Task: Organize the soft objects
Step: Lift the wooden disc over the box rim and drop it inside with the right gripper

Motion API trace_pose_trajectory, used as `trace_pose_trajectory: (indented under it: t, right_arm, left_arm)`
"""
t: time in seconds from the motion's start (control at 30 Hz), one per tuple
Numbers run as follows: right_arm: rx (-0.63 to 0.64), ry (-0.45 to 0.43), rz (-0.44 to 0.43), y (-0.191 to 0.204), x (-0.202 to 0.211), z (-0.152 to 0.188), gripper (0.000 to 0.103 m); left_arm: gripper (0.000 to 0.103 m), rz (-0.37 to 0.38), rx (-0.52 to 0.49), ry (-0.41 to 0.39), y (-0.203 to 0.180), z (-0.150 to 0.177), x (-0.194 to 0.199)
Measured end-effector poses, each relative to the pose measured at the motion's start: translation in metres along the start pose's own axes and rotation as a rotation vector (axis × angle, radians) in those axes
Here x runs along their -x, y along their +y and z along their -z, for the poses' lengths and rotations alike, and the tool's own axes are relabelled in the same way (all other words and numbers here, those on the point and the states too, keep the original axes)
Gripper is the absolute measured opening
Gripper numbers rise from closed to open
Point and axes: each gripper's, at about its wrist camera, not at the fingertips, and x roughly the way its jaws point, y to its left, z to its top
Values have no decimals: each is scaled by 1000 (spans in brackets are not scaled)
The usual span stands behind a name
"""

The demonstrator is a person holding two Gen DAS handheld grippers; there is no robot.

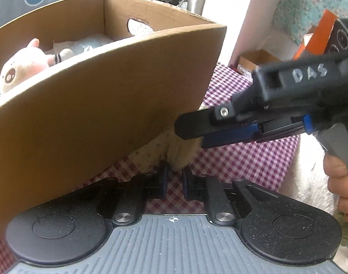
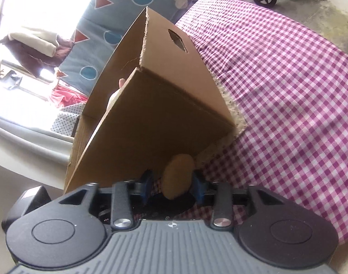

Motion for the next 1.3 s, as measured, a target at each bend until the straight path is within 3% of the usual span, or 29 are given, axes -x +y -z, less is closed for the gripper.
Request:
trace_pose_trajectory:
  t: [0.2,0.27,0.33,0.4,0.53,0.7,0.87,0.9,0.93,1.07,1.1,1.3]
  right_arm:
    - [21,-31,49,14,-4,3,49]
    - [39,-35,89,15,-10,6,35]
    - [40,-30,119,14,-15,10,14]
    - [44,-35,101,18,-10,15,7]
    - [118,-66,43,45,23,28,7]
    - [252,-104,-40,99,65,32,7]
    - [393,-152,-105,151,78,3,7]
    - [420,-152,-101,159,75,-5,7]
    - [452,-141,-91,168,68,-15,7]
    - [489,0,-36,181,25,-54,7]
    - [480,47,-3,180,11,-65,7]
    - [420,411,160,154,-85,-100,7]
  left_arm:
    - [13,-4,-8,-23,0,4,1]
    - [13,-6,-9,-30,-2,7,2]
    - [13,-4,-12,-32,-4,9,5]
    - [13,13,-1,-14,-4,11,10]
    - [14,92,48,-27,-2,16,46]
    - [15,142,73,-171,9,9,114]
    - [32,111,109,-316,27,4,164]
    - [47,100,122,-338,33,6,170]
    - [66,76,143,-353,38,8,175]
    - [85,-5,210,-387,58,21,189]
    - [95,-12,228,-384,65,24,194]
    - [102,-92,303,-457,102,36,212]
